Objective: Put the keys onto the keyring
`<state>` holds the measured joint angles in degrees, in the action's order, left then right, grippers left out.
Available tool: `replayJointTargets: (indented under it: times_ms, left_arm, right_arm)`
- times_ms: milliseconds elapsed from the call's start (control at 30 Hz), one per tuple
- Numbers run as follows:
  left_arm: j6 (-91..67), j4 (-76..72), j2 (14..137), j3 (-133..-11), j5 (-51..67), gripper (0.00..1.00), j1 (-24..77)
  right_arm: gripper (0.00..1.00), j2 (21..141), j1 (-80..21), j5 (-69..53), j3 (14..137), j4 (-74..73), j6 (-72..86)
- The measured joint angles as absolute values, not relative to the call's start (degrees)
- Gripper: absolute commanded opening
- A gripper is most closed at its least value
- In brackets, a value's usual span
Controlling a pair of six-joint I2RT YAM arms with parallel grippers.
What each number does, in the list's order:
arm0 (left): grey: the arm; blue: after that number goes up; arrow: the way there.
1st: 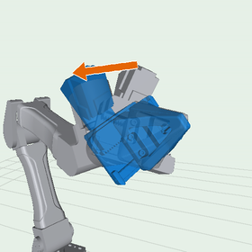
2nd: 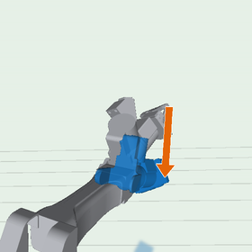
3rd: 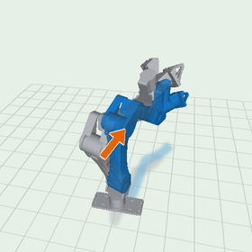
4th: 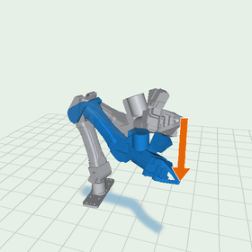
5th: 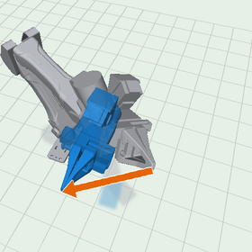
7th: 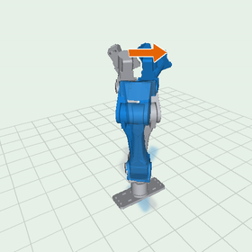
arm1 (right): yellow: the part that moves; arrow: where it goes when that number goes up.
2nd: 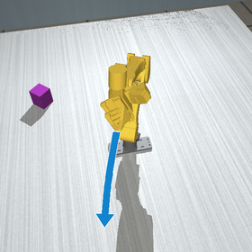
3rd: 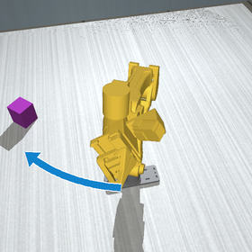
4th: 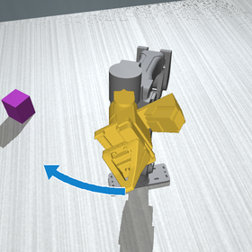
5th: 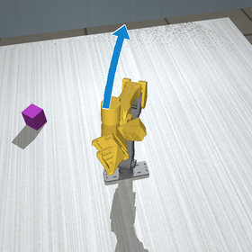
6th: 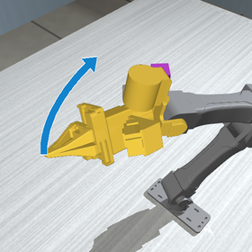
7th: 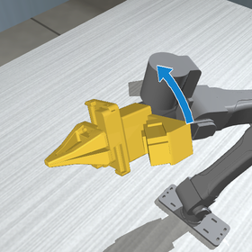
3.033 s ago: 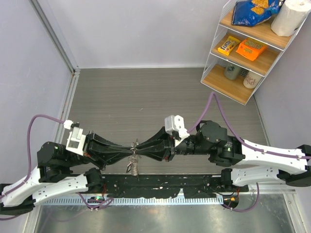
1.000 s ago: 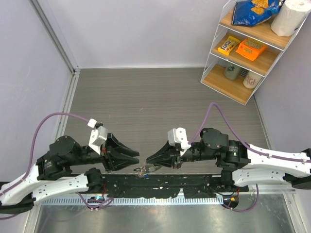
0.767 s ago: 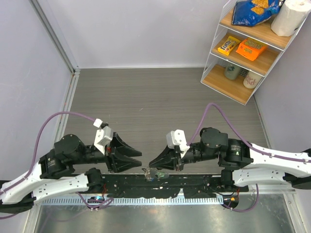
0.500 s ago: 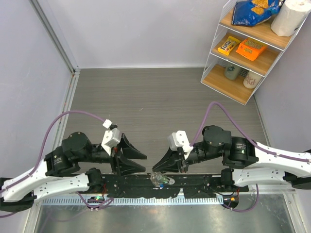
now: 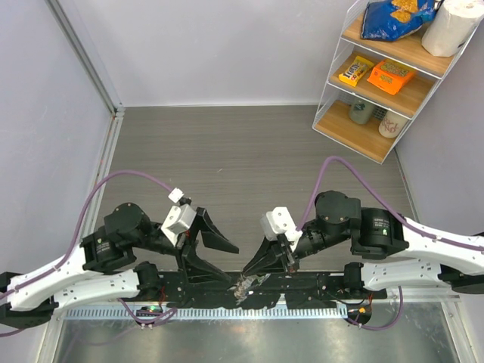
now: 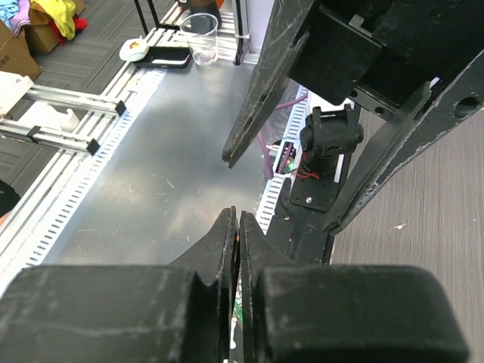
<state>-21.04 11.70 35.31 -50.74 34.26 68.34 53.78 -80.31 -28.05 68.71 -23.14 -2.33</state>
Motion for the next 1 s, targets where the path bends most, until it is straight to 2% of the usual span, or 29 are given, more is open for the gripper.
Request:
replayJointTargets:
  times_ms: [367,800,1000]
  left_arm:
    - [-22.6,6.3,40.4,-50.7,39.3,0.67,68.3]
    - [-22.8,5.8,41.3,-50.7,40.9,0.49,68.3]
    - [-23.2,5.8,41.3,-50.7,41.6,0.46,68.3]
  right_arm:
    - [0.05,55.3,-80.3,-29.5,71.6,-26.4,-3.2]
    - [0.05,56.7,-80.3,-30.2,74.0,-27.1,-3.2]
    - [0.05,57.1,-80.3,-30.2,74.5,-27.5,-3.2]
